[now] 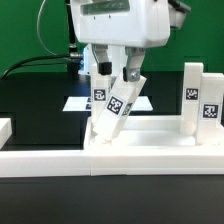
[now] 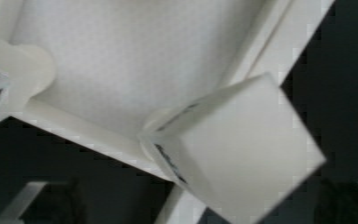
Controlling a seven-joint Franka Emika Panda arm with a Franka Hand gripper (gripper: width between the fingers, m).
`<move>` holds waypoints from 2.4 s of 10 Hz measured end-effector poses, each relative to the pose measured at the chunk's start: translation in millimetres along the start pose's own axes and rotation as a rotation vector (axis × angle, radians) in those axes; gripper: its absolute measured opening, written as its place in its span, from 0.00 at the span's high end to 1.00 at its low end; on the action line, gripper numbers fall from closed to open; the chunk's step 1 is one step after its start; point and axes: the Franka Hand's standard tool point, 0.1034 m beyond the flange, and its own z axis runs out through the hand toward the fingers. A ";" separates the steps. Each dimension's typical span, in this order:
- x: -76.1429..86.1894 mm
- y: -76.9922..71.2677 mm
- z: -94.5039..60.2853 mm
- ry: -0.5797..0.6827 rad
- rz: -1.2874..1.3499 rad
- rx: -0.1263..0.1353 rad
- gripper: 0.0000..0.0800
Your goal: Assemble desk
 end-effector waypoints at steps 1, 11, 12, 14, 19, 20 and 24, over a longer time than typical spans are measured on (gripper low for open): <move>-0.6 -6.8 -3.3 0.005 -0.015 0.006 0.19; -8.0 2.7 19.6 0.020 -0.053 -0.010 0.52; -7.6 4.0 19.3 0.018 -0.051 -0.013 0.60; -7.0 4.4 19.2 0.018 -0.050 -0.014 0.60; 27.5 22.2 16.6 -0.008 0.191 0.042 0.63; 32.3 26.6 17.4 -0.029 0.315 0.069 0.63; 28.0 23.4 18.3 -0.071 0.761 0.073 0.63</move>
Offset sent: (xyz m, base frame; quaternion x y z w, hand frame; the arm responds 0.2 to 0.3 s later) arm -0.0036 0.0194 -0.0125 -0.0408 0.0143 -0.0238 0.9988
